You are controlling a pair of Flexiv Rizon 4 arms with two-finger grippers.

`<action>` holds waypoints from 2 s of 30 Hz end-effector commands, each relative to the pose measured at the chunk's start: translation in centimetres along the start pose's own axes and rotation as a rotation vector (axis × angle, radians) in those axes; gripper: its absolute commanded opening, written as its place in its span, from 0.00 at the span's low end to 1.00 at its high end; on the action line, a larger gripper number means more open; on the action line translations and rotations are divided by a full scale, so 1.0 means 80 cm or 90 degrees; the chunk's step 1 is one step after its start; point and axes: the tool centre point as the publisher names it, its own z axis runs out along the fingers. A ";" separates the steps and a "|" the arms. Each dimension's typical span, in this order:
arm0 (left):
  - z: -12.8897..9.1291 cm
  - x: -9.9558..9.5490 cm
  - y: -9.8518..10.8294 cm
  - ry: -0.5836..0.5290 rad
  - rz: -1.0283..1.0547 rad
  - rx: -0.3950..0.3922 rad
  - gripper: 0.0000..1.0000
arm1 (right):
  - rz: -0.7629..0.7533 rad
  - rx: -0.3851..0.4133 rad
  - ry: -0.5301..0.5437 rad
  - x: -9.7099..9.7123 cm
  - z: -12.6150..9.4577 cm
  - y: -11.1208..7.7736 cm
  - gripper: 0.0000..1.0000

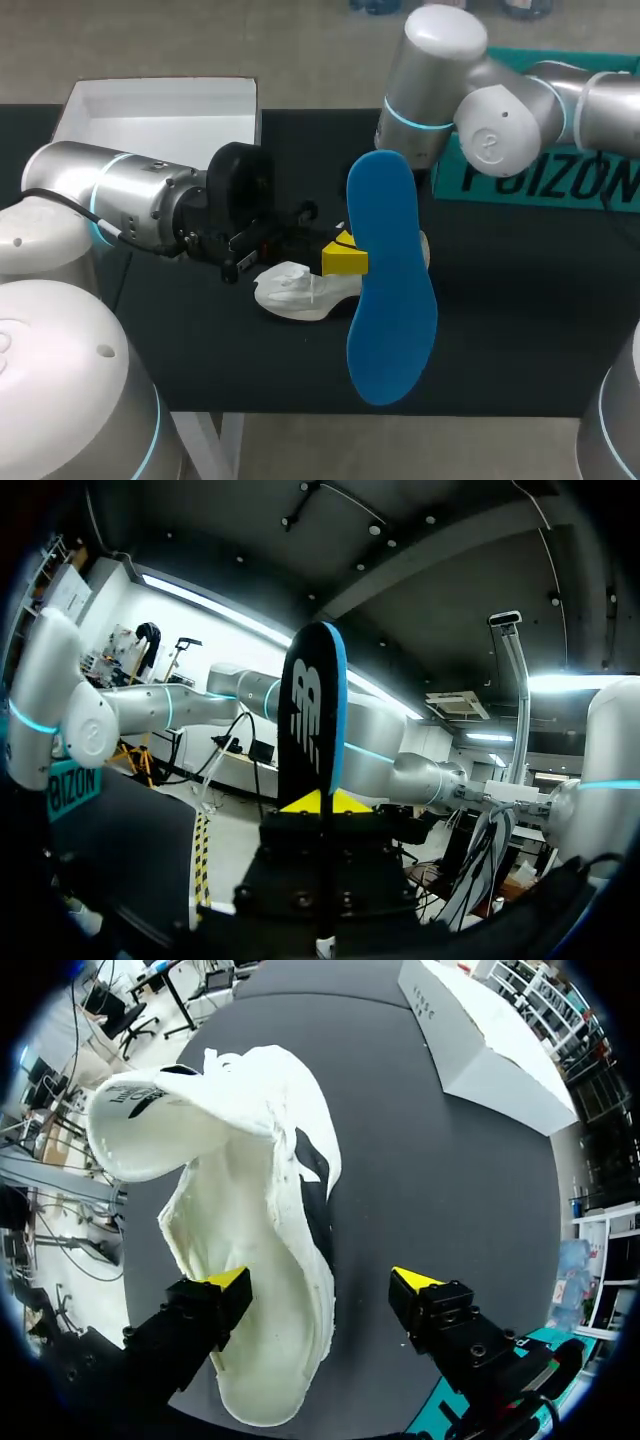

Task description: Take the shoe out of the shoebox, open the shoe tongue, remove and reinsert the insole, then place the shoe into the shoebox

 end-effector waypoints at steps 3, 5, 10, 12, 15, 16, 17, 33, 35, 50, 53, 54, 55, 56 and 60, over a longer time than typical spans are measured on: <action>0.001 0.000 0.002 0.000 0.000 0.002 0.00 | -0.006 -0.001 0.017 -0.004 0.032 0.016 0.44; 0.001 0.000 0.002 0.000 0.000 0.002 0.00 | -0.009 -0.004 0.024 0.004 0.034 0.018 0.25; 0.001 0.000 0.002 0.000 0.000 0.002 0.00 | -0.003 -0.006 0.036 0.024 0.032 0.012 0.00; 0.001 0.000 0.002 0.000 0.000 0.002 0.00 | -0.003 -0.006 0.036 0.024 0.032 0.012 0.00; 0.001 0.000 0.002 0.000 0.000 0.002 0.00 | -0.003 -0.006 0.036 0.024 0.032 0.012 0.00; 0.001 0.000 0.002 0.000 0.000 0.002 0.00 | -0.003 -0.006 0.036 0.024 0.032 0.012 0.00; 0.001 0.000 0.002 0.000 0.000 0.002 0.00 | -0.003 -0.006 0.036 0.024 0.032 0.012 0.00; 0.001 0.000 0.002 0.000 0.000 0.002 0.00 | 0.154 -0.001 0.066 0.022 0.024 0.026 0.00; 0.001 0.000 0.002 0.000 0.000 0.002 0.00 | 0.206 -0.010 0.076 0.018 0.018 0.029 0.00; 0.001 0.000 0.002 0.000 0.000 0.002 0.00 | 0.654 -0.016 0.041 -0.007 -0.022 0.020 0.00; 0.001 0.000 0.002 0.000 0.000 0.002 0.00 | 0.715 -0.040 0.036 -0.007 -0.023 0.024 0.00; 0.001 0.000 0.002 0.000 0.000 0.002 0.00 | 0.729 -0.049 0.032 -0.007 -0.024 0.026 0.00; 0.001 0.000 0.002 0.000 0.000 0.002 0.00 | 0.762 -0.045 0.021 -0.007 -0.024 0.027 0.00; 0.001 0.000 0.002 0.000 0.000 0.002 0.00 | 0.783 -0.055 0.027 -0.008 -0.022 0.029 0.00; 0.001 0.000 0.002 0.000 0.000 0.002 0.00 | 0.855 -0.073 0.015 -0.012 -0.018 0.028 0.00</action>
